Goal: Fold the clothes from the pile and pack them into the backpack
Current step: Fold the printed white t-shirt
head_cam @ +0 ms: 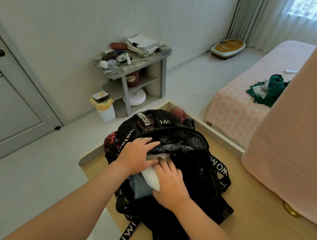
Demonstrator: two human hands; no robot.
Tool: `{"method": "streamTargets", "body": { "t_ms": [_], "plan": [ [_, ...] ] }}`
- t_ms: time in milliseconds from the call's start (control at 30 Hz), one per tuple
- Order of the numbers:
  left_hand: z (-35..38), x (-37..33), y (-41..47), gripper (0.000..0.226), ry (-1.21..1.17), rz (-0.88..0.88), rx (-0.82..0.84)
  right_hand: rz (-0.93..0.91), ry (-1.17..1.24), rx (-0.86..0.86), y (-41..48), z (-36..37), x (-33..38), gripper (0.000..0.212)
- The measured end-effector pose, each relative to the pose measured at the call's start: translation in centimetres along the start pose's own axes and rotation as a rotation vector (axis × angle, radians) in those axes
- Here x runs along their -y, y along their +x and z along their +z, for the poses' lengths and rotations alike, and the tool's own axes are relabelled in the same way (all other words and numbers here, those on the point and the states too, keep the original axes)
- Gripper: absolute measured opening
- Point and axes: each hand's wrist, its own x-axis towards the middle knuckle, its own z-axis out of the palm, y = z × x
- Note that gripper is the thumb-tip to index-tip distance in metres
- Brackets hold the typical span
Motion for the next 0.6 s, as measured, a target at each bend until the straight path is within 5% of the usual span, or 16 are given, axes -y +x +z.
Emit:
{"method": "streamTargets", "body": {
  "t_ms": [100,233,433,600],
  "plan": [
    [0.8,-0.3,-0.5,0.060,0.129,-0.022,0.013,-0.048,0.092,0.138,0.1,-1.1,-1.6,0.085],
    [1.7,-1.2,-0.8,0.057,0.196,-0.066,0.085,0.118,0.281,0.011,-2.3,-1.0,-2.1,0.081],
    [0.7,-3.5,-0.7,0.064,0.149,-0.161,0.195,0.166,0.277,0.276,-4.1,-1.5,-2.3,0.087],
    [-0.4,-7.7,-0.1,0.053,-0.024,0.083,-0.141,0.305,0.373,0.019,-5.2,-4.4,-2.8,0.060]
  ]
}}
